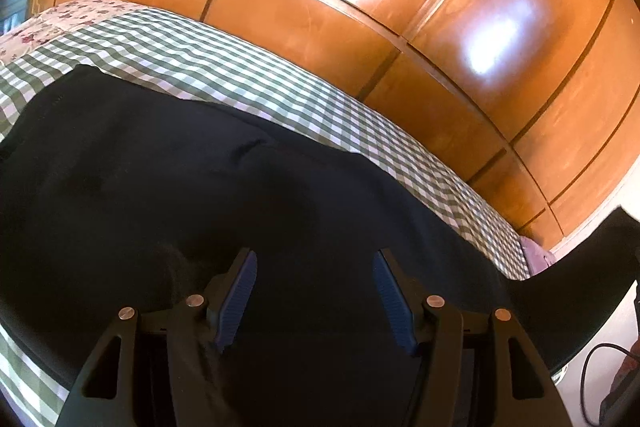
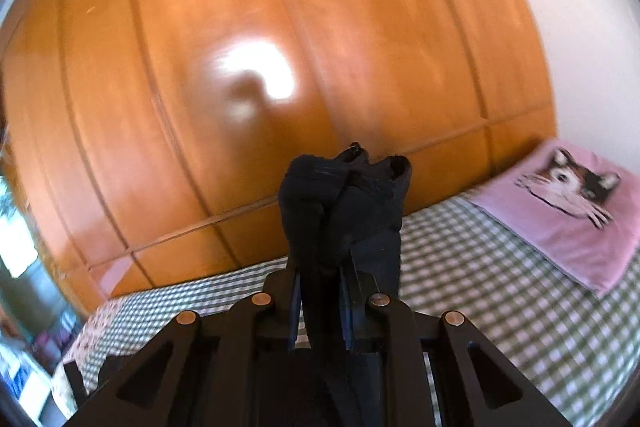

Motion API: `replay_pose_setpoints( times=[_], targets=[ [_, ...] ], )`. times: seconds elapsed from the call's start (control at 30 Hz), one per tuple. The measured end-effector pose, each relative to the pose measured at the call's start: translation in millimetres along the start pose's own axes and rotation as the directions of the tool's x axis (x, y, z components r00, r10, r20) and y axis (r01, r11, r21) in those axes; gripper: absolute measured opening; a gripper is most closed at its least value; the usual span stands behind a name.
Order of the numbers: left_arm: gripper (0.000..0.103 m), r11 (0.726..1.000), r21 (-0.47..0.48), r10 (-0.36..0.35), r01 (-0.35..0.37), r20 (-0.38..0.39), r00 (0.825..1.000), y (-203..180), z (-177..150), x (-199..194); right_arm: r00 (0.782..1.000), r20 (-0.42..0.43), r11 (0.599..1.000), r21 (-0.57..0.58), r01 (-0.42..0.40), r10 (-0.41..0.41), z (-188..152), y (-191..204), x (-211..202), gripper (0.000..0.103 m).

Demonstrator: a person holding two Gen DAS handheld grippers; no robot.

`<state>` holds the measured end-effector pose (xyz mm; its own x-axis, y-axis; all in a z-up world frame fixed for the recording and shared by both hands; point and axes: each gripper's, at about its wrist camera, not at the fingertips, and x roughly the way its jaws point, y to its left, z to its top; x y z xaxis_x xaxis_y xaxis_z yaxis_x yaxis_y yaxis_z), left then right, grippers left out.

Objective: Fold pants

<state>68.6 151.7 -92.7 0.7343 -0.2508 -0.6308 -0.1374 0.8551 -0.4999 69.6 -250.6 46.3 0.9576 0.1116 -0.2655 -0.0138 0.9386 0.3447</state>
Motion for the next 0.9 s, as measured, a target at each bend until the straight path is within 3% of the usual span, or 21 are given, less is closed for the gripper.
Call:
replay_pose_setpoints(
  times=[0.2,0.43,0.57,0.67,0.9],
  targets=[
    [0.062,1.0,-0.016,0.004,-0.004,-0.01,1.0,6.5,1.7,-1.6,0.997,-0.017,0.99,-0.112,-0.082,0.081,-10.1,48.9,12.9,0.016],
    [0.062,1.0,-0.03,-0.003,0.003,-0.004,1.0,6.6,5.8,-3.9,0.976,-0.124,0.956,-0.215,-0.2,0.176,-41.9,95.7,39.3,0.016],
    [0.062,0.998,-0.051,-0.024,0.024,0.007,1.0,8.8,8.7,-7.8,0.954,-0.204,0.933,-0.242,-0.265,0.218,-68.1,116.0,56.3,0.016],
    [0.062,0.993,-0.093,-0.074,0.076,0.017,0.997,14.2,10.7,-11.7,0.925,-0.284,0.912,-0.252,-0.324,0.25,-95.2,133.2,70.6,0.016],
    [0.062,0.98,-0.146,-0.13,0.132,0.026,0.991,19.1,12.0,-15.0,0.872,-0.42,0.857,-0.322,-0.402,0.251,-155.0,157.7,90.6,0.016]
  ],
)
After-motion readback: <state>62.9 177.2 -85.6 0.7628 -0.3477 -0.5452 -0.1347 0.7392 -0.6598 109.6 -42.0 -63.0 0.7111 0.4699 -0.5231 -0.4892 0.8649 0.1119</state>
